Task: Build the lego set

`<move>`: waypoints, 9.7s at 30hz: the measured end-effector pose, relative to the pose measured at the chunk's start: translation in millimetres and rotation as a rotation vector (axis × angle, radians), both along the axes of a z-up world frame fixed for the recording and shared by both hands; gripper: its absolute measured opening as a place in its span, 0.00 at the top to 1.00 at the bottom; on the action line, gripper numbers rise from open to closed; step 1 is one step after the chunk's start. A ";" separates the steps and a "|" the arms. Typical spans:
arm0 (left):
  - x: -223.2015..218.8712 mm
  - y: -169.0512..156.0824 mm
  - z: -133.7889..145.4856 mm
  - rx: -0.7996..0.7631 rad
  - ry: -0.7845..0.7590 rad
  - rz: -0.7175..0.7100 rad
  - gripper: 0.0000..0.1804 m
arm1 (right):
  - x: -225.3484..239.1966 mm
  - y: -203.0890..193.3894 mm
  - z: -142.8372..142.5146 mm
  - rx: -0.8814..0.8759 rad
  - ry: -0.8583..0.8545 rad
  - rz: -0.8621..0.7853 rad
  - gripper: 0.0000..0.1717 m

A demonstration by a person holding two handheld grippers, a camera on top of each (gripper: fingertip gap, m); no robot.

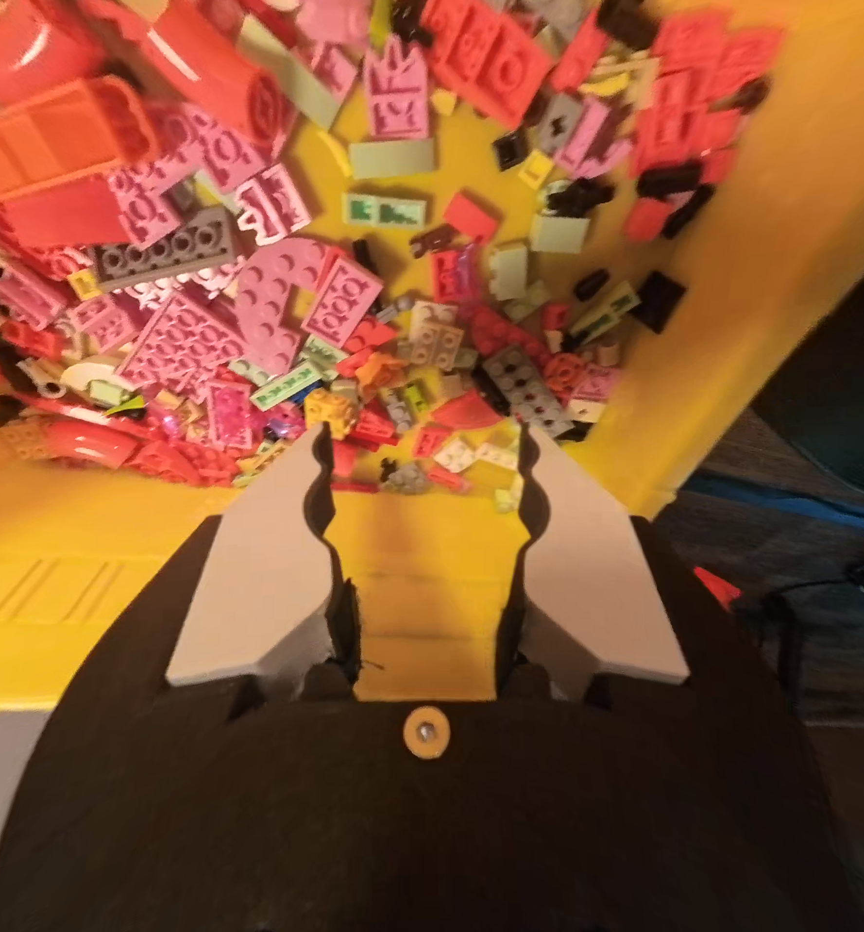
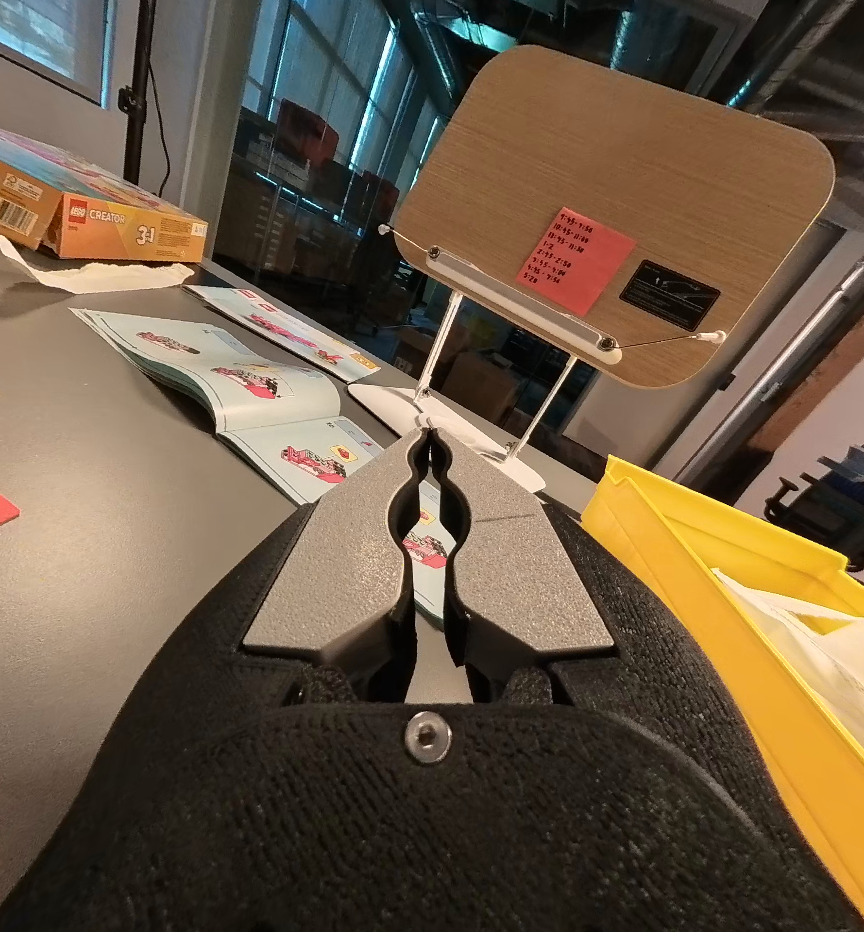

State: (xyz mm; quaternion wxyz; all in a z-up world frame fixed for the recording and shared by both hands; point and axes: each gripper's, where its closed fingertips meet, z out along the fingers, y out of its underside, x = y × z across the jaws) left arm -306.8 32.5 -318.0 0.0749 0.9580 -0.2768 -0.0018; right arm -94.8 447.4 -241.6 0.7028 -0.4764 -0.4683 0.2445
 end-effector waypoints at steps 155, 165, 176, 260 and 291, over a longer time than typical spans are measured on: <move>-143.0 80.5 -14.1 0.009 0.324 0.505 0.88 | -5.6 -9.0 -0.2 0.014 -0.010 0.040 1.00; -104.9 69.3 -6.3 -0.080 0.139 0.564 0.84 | -5.4 -8.7 -0.1 0.012 -0.009 0.040 1.00; -50.2 21.1 -12.1 -0.336 0.019 0.548 0.72 | -5.8 -8.8 -0.4 0.013 -0.011 0.040 1.00; -61.3 167.4 -3.5 0.465 -0.135 0.311 0.89 | 1.6 7.0 -1.5 0.036 -0.021 -0.069 1.00; -94.4 77.9 -10.6 0.111 0.024 0.553 0.78 | 0.9 7.9 -2.3 0.044 -0.030 -0.080 1.00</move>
